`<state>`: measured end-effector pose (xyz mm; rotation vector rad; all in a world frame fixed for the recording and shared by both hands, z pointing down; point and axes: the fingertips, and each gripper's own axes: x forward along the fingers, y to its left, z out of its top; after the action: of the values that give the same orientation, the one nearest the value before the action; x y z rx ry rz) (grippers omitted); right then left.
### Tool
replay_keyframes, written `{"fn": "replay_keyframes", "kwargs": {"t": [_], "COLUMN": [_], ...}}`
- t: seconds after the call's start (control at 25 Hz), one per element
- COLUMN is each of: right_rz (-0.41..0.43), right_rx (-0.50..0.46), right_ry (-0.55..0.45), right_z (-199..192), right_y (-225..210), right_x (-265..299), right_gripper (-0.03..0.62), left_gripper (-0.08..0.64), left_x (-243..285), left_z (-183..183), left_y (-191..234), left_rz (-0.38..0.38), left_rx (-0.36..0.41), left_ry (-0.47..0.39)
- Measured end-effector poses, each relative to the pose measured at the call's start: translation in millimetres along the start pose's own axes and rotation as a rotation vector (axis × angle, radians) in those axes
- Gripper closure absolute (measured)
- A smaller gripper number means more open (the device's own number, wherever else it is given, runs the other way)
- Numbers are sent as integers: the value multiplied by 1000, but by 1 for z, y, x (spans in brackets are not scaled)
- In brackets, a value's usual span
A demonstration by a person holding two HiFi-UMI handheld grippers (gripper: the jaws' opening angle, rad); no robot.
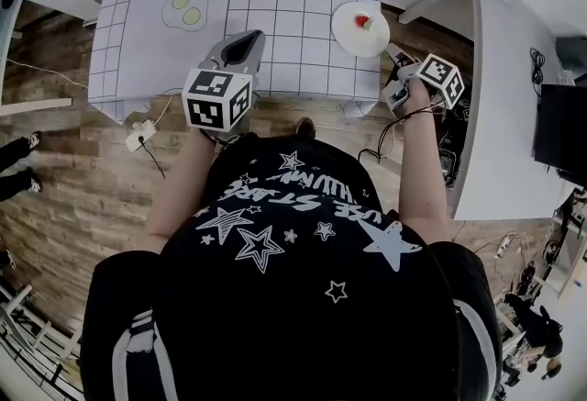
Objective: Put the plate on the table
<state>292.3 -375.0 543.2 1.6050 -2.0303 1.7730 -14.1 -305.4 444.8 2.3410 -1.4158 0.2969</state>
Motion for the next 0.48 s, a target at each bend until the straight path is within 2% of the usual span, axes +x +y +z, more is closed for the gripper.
{"fn": "replay_keyframes", "kwargs": {"t": [0.2,0.48], "right_rz": [20,95], "right_rx": [7,-4], "right_ry": [-59,-80], "right_z": [-24,-83], "right_y": [24,83], "right_x": [-17,-22], "right_gripper": [494,532], "left_gripper": [551,551], "left_x": [-24,-65], "left_z": [-2,-14], "left_y": [13,39], "left_rz": [-42,-79], "left_rx": [9,-5], "left_ry": [-12,-18]}}
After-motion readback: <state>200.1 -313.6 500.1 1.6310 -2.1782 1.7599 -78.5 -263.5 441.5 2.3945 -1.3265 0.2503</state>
